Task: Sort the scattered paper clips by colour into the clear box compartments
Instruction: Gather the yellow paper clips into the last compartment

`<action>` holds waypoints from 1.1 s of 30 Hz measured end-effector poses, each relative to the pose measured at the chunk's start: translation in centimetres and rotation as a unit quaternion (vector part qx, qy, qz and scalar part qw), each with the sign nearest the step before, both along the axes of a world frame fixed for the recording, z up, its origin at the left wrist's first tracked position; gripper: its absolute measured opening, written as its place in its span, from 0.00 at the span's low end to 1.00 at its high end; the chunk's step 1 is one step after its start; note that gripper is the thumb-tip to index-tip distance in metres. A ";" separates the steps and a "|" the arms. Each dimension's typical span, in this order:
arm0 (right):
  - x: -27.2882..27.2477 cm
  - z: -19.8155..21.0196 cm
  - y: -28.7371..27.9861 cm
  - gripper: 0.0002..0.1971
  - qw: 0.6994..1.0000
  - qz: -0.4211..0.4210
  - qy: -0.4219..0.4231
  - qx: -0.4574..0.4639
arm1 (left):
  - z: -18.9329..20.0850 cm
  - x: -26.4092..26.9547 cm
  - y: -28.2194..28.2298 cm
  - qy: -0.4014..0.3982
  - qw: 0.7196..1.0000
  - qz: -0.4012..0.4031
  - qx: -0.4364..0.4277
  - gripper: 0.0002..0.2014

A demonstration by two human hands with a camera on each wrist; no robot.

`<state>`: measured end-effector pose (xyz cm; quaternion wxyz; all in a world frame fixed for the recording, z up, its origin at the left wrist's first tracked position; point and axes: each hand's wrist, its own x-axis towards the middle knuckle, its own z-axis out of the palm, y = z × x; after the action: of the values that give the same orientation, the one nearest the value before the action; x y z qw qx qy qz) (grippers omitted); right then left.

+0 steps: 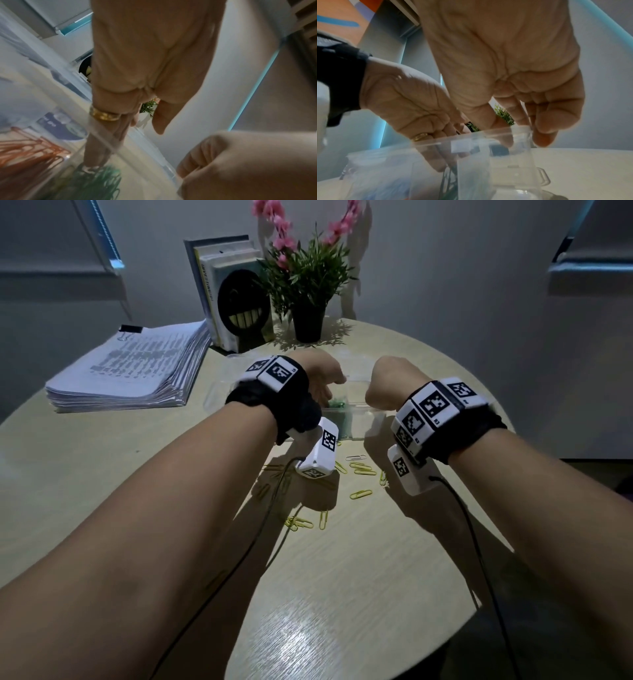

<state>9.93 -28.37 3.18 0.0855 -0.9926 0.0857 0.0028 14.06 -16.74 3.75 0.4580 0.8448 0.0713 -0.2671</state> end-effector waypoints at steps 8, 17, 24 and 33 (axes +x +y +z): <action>0.0 -0.8 0.2 0.04 1.000 -0.002 -0.019 -0.012 | -0.2 -0.2 3.7 -0.168 0.984 -0.033 0.057 0.14; 3.5 -0.4 3.6 0.11 0.982 0.182 0.020 -0.038 | -0.5 -1.7 7.5 -0.193 0.959 -0.079 0.191 0.09; 5.5 -0.8 4.8 0.14 0.957 0.237 0.133 -0.103 | -1.1 -1.4 8.2 -0.159 0.973 -0.095 0.140 0.03; 5.9 -2.1 4.5 0.14 0.964 0.228 0.089 -0.107 | -1.1 -1.7 8.2 -0.166 0.972 -0.098 0.133 0.01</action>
<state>15.86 -23.88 1.07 -0.0325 -0.9850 -0.1354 0.1018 12.35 -8.51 2.64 0.3186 0.9336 -0.0542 -0.1546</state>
